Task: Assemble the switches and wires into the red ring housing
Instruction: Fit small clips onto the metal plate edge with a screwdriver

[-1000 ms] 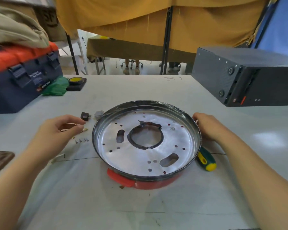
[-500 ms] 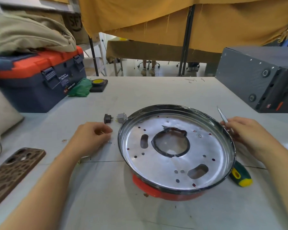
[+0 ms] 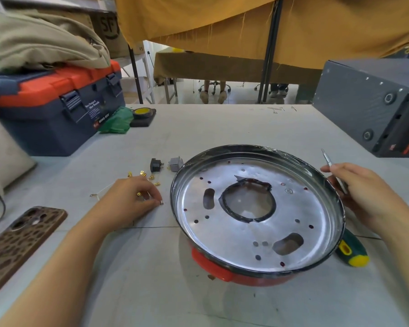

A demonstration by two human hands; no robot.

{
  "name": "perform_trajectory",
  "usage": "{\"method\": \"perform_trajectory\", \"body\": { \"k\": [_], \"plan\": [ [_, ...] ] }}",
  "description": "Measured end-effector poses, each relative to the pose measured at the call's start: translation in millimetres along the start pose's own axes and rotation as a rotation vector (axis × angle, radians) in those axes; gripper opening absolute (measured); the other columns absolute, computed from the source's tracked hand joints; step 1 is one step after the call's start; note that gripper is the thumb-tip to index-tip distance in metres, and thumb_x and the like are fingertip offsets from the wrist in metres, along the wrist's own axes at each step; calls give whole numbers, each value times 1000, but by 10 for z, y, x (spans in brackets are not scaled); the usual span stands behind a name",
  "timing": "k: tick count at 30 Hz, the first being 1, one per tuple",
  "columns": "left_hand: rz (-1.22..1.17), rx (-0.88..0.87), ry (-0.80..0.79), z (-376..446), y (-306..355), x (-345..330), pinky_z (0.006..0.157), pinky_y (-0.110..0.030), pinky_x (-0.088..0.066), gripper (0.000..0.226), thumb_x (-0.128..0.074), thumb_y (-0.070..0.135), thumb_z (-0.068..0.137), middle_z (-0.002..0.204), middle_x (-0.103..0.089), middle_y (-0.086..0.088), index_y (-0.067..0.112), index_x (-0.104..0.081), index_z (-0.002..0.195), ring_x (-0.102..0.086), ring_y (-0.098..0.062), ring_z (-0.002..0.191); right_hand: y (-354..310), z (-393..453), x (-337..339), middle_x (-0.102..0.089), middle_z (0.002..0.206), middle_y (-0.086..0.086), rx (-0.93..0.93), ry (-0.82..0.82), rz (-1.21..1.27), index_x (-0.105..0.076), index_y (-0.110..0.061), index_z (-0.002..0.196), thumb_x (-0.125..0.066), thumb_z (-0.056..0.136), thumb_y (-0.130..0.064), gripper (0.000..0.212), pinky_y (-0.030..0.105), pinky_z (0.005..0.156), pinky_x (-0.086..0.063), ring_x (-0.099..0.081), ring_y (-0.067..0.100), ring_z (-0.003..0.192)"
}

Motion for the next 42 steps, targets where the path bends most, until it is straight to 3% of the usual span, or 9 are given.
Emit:
{"method": "perform_trajectory", "body": {
  "k": [7, 12, 16, 20, 25, 29, 34, 38, 42],
  "plan": [
    [3, -37, 8, -6, 13, -21, 71, -17, -41, 20, -66, 15, 81, 82, -61, 12, 33, -65, 73, -56, 1, 81, -38, 5, 0, -59, 62, 0, 45, 12, 113, -57, -15, 114, -44, 97, -11, 22, 25, 54, -40, -44, 9, 47],
    [41, -90, -8, 7, 88, -55, 63, -12, -34, 30, -67, 15, 81, 77, -56, 11, 38, -57, 65, -53, 6, 76, -108, -13, 27, -62, 57, -2, 123, -20, 111, -63, -36, 106, -46, 96, -13, 30, 22, 52, -44, -46, 7, 44],
    [38, -74, 19, 17, 88, -54, 64, -20, -36, 32, -68, 11, 80, 73, -57, 9, 37, -57, 63, -53, -2, 71, -210, -70, 24, -65, 61, 0, 198, -92, 194, -71, -24, 91, -43, 96, -11, 32, 18, 49, -46, -50, 9, 48],
    [-128, 12, 238, 13, 68, 123, 63, -24, -46, 22, -67, 8, 79, 76, -69, 12, 26, -63, 68, -61, -7, 70, -316, -113, -19, -71, 77, 4, 260, -192, 318, -67, -16, 96, -42, 97, -18, 25, 18, 56, -50, -61, 11, 62],
    [-330, -10, 324, -25, 290, 307, 77, -49, -54, 12, -72, 12, 79, 81, -71, -6, 18, -63, 73, -66, -33, 81, -433, -175, -6, -73, 99, 8, 309, -266, 432, -60, -15, 107, -37, 96, -36, 34, 21, 67, -52, -65, 15, 84],
    [-384, -128, 256, -53, 649, 340, 74, -36, -58, 10, -72, 17, 74, 76, -71, -4, 12, -64, 77, -67, -24, 76, -529, -245, -28, -71, 107, 9, 375, -330, 455, -59, -13, 109, -42, 93, -35, 32, 24, 74, -53, -66, 18, 93],
    [-312, -361, 23, -86, 1276, 235, 70, -16, -54, 19, -65, 38, 68, 77, -70, 8, 23, -66, 80, -66, -8, 70, -598, -351, -127, -75, 87, 7, 497, -338, 306, -62, -14, 98, -47, 91, -16, 17, 25, 72, -53, -68, 21, 78],
    [-281, -485, -206, -90, 1617, -24, 64, -26, -55, 7, -73, 32, 80, 73, -70, 5, 26, -71, 82, -66, -14, 65, -640, -481, -251, -72, 71, 6, 557, -407, 233, -67, -17, 94, -42, 96, -18, 25, 24, 64, -52, -66, 21, 67],
    [-220, -522, -413, -112, 1776, -265, 64, -9, -46, 8, -67, 24, 79, 73, -69, 14, 26, -73, 84, -63, -3, 69, -647, -589, -357, -70, 68, 8, 590, -499, 59, -65, -16, 90, -44, 94, -16, 22, 23, 62, -51, -63, 20, 60]
  ]
}}
Point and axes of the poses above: each hand's wrist, its own z-axis towards the middle knuckle, its own x-axis out of the back of the hand, y = z × x, the point moved 6 cm from there along z, towards the middle knuckle
